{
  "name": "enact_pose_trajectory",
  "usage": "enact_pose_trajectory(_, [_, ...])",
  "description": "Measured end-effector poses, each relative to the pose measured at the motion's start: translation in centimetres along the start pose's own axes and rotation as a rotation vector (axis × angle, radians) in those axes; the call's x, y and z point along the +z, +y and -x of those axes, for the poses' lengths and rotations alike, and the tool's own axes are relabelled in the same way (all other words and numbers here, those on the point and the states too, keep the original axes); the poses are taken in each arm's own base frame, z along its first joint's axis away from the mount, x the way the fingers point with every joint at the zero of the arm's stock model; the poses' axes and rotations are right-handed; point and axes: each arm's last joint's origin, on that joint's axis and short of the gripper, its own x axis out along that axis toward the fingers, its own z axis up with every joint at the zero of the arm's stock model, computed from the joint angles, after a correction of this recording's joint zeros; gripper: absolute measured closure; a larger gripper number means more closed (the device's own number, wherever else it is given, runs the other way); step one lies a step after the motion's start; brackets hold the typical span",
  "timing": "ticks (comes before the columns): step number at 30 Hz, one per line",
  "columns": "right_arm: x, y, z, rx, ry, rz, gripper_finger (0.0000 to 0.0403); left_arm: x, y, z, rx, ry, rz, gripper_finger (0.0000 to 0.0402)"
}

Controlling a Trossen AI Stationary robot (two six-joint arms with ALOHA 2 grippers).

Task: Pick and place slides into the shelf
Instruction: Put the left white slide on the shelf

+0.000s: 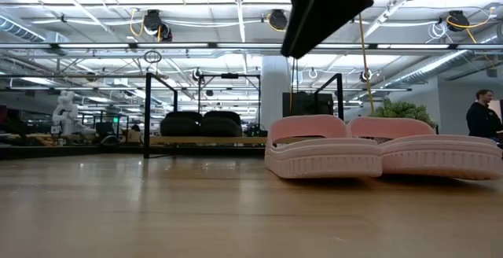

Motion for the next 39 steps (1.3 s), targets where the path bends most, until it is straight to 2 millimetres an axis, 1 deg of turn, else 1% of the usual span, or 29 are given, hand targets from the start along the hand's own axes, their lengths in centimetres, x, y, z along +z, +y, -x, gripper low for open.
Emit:
enact_pose_trajectory(4, [-0.8, 0.0, -0.3, -0.012, 0.057, -0.033, 0.024, 0.0, 0.0, 0.0, 0.0, 0.0, 0.0, 0.0231])
enact_pose_trajectory(9, [-1.5, 0.0, -1.1, -0.012, 0.083, -0.067, 0.024, 0.0, 0.0, 0.0, 0.0, 0.0, -0.001, 0.0231])
enact_pose_trajectory(15, [-2.9, 0.3, -2.2, -0.027, 0.133, -0.065, 0.024, 0.0, 0.0, 0.0, 0.0, -0.001, -0.001, 0.0231])
enact_pose_trajectory(27, [-4.7, -0.6, -4.3, -0.056, 0.194, -0.094, 0.024, 0.0, 0.0, 0.0, 0.006, -0.005, 0.004, 0.0231])
enact_pose_trajectory(39, [-5.8, -2.1, -6.5, -0.098, 0.189, -0.158, 0.024, 0.0, 0.0, 0.0, 0.006, -0.005, 0.006, 0.0231])
